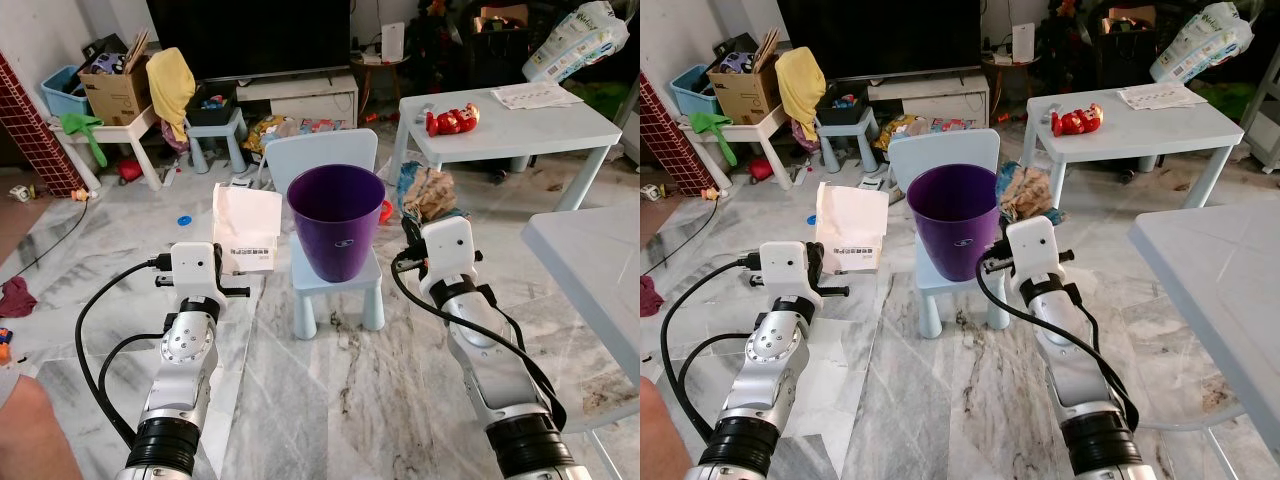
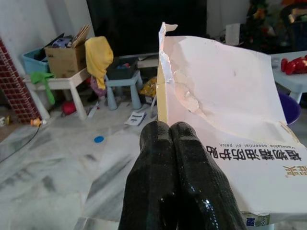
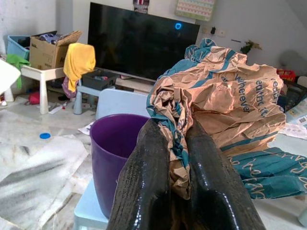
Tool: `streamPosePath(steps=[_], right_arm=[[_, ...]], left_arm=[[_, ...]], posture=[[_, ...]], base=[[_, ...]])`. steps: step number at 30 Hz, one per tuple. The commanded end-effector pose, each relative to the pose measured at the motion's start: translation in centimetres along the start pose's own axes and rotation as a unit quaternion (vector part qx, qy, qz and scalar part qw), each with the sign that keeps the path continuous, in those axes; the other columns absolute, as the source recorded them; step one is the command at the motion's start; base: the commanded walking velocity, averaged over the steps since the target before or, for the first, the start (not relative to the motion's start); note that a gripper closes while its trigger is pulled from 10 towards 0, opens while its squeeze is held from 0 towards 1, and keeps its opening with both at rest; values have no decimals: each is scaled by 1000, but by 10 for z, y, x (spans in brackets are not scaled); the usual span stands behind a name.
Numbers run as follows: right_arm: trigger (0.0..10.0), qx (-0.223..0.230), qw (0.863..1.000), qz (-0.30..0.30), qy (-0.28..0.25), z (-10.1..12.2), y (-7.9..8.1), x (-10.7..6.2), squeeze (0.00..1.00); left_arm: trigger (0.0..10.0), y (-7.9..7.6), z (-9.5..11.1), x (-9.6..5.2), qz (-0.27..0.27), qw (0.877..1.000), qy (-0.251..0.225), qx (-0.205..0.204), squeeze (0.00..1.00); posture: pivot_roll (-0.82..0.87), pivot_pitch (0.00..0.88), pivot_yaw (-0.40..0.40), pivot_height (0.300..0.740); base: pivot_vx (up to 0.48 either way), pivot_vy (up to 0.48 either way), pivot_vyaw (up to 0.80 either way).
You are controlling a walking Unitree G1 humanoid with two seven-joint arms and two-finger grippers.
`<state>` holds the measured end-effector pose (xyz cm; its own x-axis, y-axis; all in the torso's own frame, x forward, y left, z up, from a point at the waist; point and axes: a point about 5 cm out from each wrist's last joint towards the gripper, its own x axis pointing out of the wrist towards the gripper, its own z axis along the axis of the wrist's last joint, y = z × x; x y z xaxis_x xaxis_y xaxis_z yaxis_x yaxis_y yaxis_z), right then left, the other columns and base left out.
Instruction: Picking trash to rubbish bin
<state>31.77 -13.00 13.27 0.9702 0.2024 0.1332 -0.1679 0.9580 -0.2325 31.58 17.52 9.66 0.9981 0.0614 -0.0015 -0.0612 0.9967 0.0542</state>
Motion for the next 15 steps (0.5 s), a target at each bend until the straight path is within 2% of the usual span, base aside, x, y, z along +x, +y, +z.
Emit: streamPosePath(steps=[1,15], right_arm=[[0,-1,1000,-9,-4,0,-2,0,0],[0,3,1000,2,-13,3,3,3,0]], left_arm=[[0,3,2,0,-8,1000,-14,4,0],[0,2,6,2,-16,1000,-23,-2,0]], posture=[[-94,0,44,740],[-91,0,48,740]], base=[[356,0,0],[471,0,0]])
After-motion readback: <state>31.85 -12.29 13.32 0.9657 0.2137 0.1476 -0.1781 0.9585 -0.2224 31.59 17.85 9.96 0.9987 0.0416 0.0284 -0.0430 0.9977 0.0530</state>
